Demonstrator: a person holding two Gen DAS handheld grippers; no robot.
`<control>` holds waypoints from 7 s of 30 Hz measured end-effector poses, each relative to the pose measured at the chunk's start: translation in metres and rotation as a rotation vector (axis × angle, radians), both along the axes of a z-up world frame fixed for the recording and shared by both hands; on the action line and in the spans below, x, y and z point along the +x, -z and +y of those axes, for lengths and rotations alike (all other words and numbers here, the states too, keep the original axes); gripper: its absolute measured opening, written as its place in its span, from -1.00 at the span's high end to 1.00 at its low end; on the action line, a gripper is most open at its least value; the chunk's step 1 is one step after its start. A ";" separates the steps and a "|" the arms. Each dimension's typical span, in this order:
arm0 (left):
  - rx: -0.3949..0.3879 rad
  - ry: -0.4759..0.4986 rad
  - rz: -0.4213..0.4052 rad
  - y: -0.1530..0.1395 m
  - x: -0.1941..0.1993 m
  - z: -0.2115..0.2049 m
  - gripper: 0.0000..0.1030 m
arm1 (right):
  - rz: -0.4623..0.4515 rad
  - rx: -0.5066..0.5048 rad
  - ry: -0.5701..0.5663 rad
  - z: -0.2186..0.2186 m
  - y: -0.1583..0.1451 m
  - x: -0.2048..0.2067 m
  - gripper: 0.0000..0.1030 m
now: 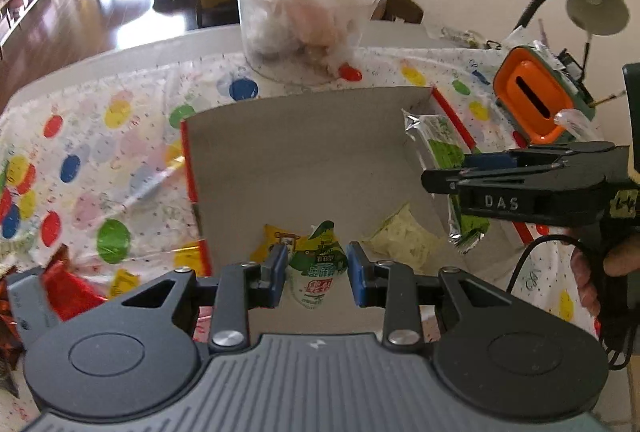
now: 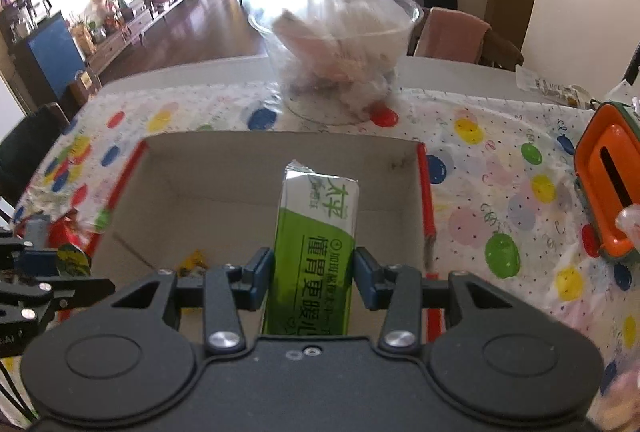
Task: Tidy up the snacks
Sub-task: 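Carry the yogurt bottle and green carton over the red box, then open both tools to drop the bottle and carton into the box, then withdraw both tools from the box toward the remaining snacks, then grasp the brown chocolate packet with left tool while right tool grasps small blue bottle, then carry the chocolate packet and blue bottle over the red box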
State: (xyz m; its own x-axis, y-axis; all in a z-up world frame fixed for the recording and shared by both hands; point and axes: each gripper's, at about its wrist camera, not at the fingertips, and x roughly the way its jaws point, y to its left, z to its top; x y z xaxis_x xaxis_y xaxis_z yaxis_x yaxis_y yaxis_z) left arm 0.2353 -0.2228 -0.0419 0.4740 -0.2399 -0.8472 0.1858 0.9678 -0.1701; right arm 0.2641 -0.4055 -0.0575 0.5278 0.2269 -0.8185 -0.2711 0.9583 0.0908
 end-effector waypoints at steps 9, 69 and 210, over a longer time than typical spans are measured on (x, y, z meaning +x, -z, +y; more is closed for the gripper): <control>0.002 -0.076 0.141 0.035 0.044 -0.013 0.40 | 0.080 -0.035 -0.079 0.009 0.030 0.034 0.17; 0.001 -0.112 0.044 -0.002 0.005 0.006 -0.26 | 0.026 0.117 -0.178 0.003 -0.036 -0.018 -0.67; -0.038 -0.142 -0.118 -0.037 -0.096 0.151 0.11 | -0.125 0.095 -0.018 0.096 -0.051 -0.130 0.80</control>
State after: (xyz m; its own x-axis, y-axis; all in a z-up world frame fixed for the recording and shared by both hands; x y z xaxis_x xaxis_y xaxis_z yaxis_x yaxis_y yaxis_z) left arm 0.1396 -0.0719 -0.0047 0.6009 -0.1940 -0.7754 0.0683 0.9790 -0.1920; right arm 0.1337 -0.3091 -0.0065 0.6193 0.3109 -0.7210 -0.3033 0.9417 0.1455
